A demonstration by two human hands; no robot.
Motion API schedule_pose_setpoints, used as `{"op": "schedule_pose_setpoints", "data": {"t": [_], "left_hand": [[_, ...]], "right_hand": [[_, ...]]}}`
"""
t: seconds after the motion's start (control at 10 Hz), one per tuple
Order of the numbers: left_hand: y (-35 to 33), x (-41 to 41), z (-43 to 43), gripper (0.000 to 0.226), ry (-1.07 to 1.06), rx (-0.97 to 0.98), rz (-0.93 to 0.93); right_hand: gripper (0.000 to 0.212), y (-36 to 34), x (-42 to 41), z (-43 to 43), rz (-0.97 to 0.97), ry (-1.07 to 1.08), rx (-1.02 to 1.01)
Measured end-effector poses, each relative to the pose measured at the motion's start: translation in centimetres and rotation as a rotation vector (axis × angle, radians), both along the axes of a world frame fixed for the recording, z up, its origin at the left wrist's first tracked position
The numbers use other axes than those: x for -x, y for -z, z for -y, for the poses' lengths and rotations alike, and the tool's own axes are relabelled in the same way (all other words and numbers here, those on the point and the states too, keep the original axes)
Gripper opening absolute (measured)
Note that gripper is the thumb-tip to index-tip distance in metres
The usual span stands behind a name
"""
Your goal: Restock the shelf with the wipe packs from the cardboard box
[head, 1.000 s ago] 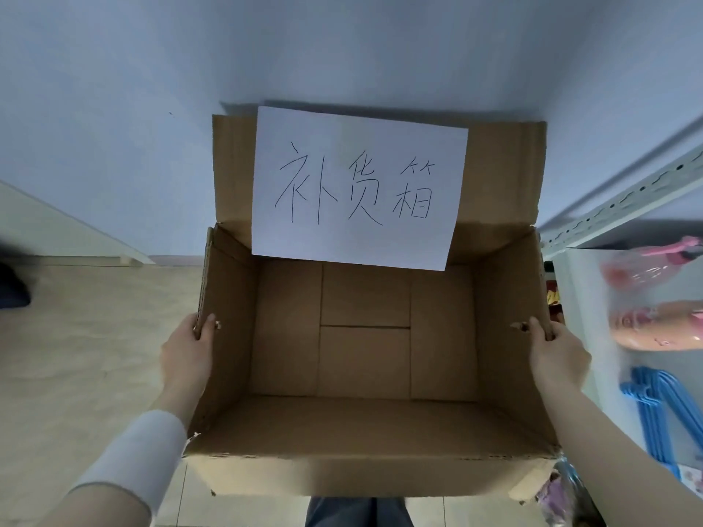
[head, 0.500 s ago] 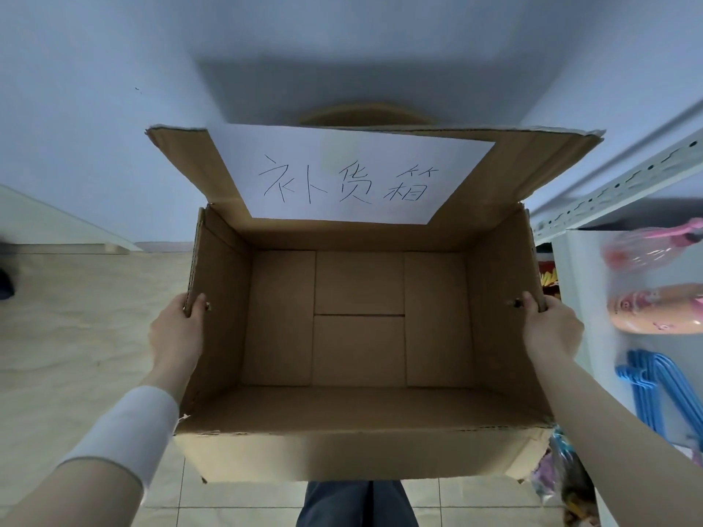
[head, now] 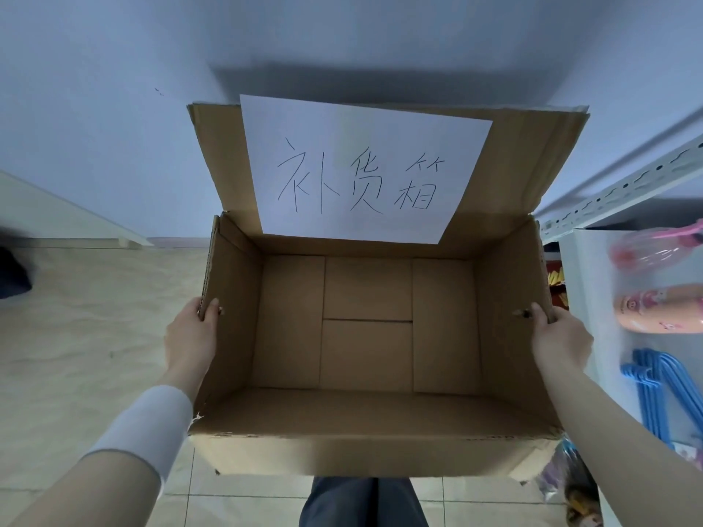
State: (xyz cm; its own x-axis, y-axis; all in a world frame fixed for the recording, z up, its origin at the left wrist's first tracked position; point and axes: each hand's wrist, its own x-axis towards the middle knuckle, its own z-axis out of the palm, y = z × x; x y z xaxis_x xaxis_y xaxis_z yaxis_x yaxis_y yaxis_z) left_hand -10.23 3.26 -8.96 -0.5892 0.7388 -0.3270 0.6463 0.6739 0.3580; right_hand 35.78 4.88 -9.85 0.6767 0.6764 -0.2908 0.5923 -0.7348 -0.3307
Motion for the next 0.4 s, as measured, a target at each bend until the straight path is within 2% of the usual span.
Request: {"op": "schedule_pose_setpoints", "data": {"t": [0.1, 0.2, 0.3, 0.4], "left_hand": [[0.0, 0.0, 0.0, 0.028, -0.022, 0.021, 0.015], [-0.9, -0.4, 0.0, 0.040, -0.029, 0.056, 0.104], [-2.7, -1.8, 0.5, 0.069, 0.143, 0.016, -0.097], [-4.6, -5.2, 0.0, 0.067, 0.459, -0.047, -0.247]], "right_hand": [[0.036, 0.0, -0.1, 0.0, 0.007, -0.001, 0.011], [0.043, -1.5, 0.9, -0.2, 0.021, -0.048, 0.093], [0.066, -3.6, 2.6, -0.3, 0.156, -0.260, 0.077], [0.067, -6.1, 6.5, -0.7, 0.175, -0.518, 0.018]]}}
